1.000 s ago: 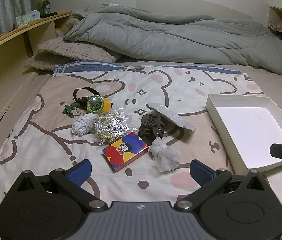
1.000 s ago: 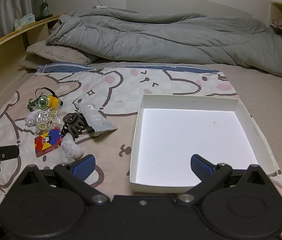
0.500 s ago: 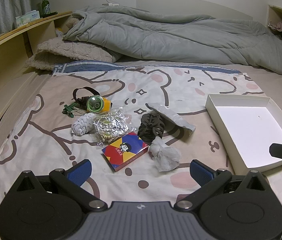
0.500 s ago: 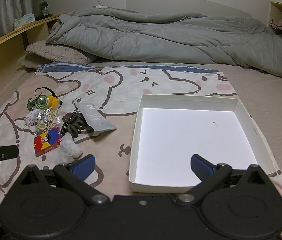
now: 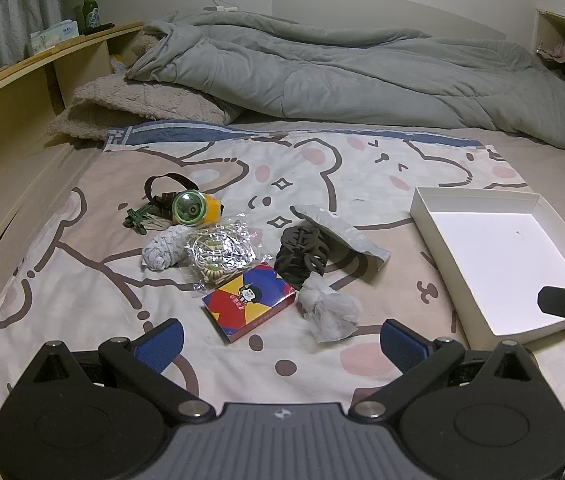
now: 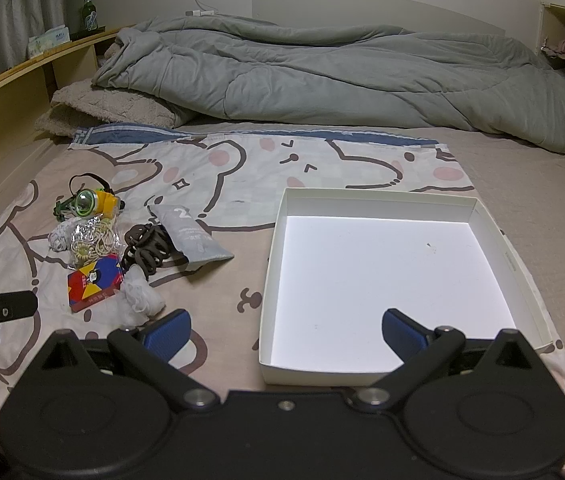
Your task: Organize objects
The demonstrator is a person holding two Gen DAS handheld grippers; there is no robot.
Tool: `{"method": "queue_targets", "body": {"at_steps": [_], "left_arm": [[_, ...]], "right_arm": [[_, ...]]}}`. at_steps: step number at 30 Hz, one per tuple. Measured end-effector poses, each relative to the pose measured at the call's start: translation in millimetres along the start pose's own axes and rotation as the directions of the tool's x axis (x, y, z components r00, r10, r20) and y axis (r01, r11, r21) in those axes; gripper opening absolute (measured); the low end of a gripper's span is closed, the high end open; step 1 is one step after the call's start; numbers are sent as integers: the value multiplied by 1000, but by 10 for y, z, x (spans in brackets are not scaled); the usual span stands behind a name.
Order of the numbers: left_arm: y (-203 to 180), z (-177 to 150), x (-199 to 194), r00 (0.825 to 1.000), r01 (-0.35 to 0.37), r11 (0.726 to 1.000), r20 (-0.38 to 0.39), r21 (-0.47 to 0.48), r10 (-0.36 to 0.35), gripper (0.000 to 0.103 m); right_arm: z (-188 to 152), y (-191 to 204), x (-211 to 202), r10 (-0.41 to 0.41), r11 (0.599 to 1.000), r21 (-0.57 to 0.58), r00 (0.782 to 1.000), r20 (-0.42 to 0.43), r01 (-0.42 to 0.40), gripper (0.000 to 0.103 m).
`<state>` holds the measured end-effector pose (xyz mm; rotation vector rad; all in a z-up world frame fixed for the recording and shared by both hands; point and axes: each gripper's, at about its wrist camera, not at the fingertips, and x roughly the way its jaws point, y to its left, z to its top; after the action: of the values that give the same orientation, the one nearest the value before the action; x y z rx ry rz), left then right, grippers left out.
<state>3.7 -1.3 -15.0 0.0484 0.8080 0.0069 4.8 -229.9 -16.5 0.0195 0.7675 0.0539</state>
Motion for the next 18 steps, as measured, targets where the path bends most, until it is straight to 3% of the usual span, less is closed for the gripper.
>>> {"method": "queue_targets", "body": {"at_steps": [18], "left_arm": [[1, 4, -1, 1000, 1, 1000, -1, 1, -1, 103]], "right_arm": [[-2, 7, 5, -1, 1000, -1, 1000, 0, 1, 103]]}}
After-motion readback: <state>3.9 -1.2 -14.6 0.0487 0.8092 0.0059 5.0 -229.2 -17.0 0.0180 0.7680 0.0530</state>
